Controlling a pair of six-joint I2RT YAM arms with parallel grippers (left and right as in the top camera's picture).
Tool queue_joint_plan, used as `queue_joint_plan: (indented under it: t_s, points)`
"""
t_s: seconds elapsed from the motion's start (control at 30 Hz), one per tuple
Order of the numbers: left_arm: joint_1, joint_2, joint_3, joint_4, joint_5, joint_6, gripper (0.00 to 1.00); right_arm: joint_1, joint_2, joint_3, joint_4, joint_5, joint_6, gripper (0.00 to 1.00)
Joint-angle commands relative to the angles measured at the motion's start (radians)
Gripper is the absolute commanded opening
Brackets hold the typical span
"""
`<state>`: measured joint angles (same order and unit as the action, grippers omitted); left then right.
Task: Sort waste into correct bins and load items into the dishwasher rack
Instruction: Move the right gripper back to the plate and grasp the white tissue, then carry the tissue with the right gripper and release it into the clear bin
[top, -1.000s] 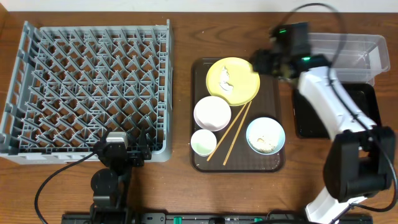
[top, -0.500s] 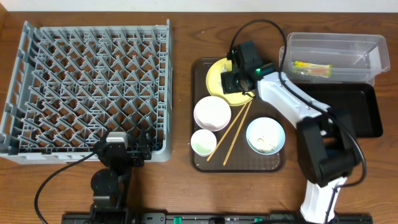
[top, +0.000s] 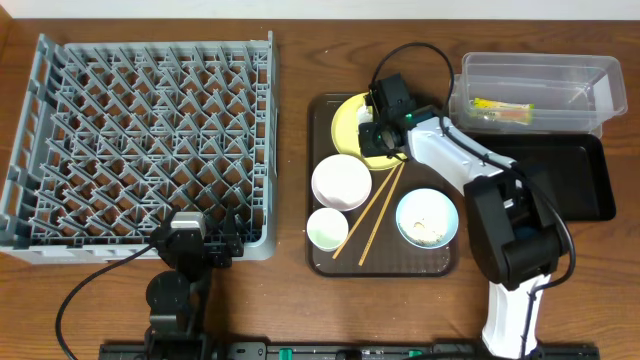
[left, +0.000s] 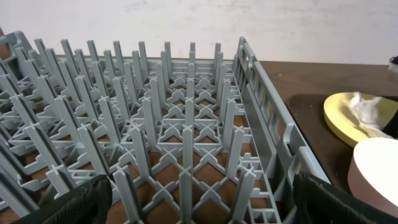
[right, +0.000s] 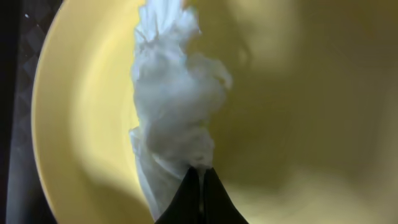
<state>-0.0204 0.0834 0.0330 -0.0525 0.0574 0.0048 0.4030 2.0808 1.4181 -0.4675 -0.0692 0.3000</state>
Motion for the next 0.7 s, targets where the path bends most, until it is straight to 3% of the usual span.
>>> queue_joint_plan:
  t_s: [0.0,0.3,0.57,0.67]
  points:
    - [0.004,-0.002,0.01,-0.021,0.014,0.009,0.94,-0.04,-0.131,0.009,0.006,0.034,0.002,0.01]
    - [0.004,-0.002,0.01,-0.021,0.014,0.009,0.94,-0.188,-0.324,0.009,0.003,0.278,-0.001,0.01]
    - [0.004,-0.002,0.01,-0.021,0.014,0.009,0.94,-0.339,-0.303,0.008,-0.02,0.391,0.113,0.01]
    - [0.004,-0.002,0.01,-0.021,0.014,0.009,0.94,-0.377,-0.285,0.008,-0.019,0.388,0.124,0.06]
